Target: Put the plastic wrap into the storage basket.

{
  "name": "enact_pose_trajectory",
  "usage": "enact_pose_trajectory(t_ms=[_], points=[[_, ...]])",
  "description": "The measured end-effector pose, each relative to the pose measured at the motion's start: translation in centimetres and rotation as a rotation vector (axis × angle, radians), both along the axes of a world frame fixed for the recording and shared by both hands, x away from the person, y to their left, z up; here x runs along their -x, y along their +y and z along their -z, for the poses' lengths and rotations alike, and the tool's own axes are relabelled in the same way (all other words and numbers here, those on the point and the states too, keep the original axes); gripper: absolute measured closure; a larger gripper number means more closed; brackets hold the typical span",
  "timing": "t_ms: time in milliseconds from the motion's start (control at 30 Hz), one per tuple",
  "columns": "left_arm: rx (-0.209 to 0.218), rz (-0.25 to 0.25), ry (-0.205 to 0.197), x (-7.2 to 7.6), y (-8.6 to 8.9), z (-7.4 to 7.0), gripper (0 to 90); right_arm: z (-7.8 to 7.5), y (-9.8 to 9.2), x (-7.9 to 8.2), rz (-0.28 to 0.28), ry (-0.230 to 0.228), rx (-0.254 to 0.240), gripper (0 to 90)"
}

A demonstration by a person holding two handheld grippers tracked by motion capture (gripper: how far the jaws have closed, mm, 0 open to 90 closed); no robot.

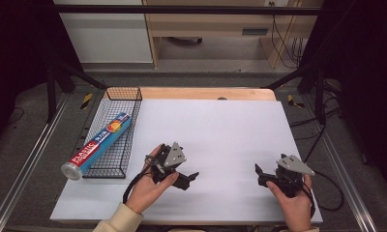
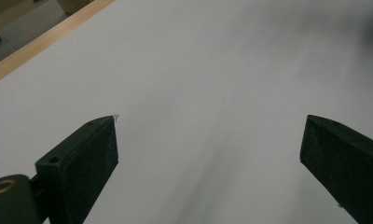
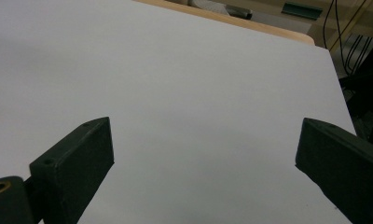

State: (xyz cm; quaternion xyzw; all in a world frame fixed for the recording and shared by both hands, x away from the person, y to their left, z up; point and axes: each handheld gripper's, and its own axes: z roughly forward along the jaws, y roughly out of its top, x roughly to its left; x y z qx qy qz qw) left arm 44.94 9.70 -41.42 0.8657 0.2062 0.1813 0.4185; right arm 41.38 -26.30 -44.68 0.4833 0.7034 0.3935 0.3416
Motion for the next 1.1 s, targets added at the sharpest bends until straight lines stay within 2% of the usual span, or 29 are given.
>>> enact_pose_trajectory(t_ms=[500, 567, 767, 1000, 1100], points=[[-0.005, 0.044, 0.031, 0.0, -0.4, 2.3, 4.1, 0.0, 0.0, 0.0, -0.001, -0.001, 0.001, 4.6], [-0.020, 0.057, 0.039, 0.1, -0.5, 2.7, 4.1, 0.0, 0.0, 0.0, -0.002, -0.001, 0.001, 4.6], [-0.028, 0.076, 0.046, 0.3, -0.8, 3.5, 4.1, 0.0, 0.0, 0.0, 0.000, -0.002, 0.001, 4.6], [-0.024, 0.086, 0.055, 0.5, -0.8, 4.4, 4.0, 0.0, 0.0, 0.0, -0.003, 0.000, 0.002, 4.6], [-0.017, 0.089, 0.071, 0.5, -0.7, 4.9, 4.0, 0.0, 0.0, 0.0, -0.002, 0.001, 0.002, 4.6]])
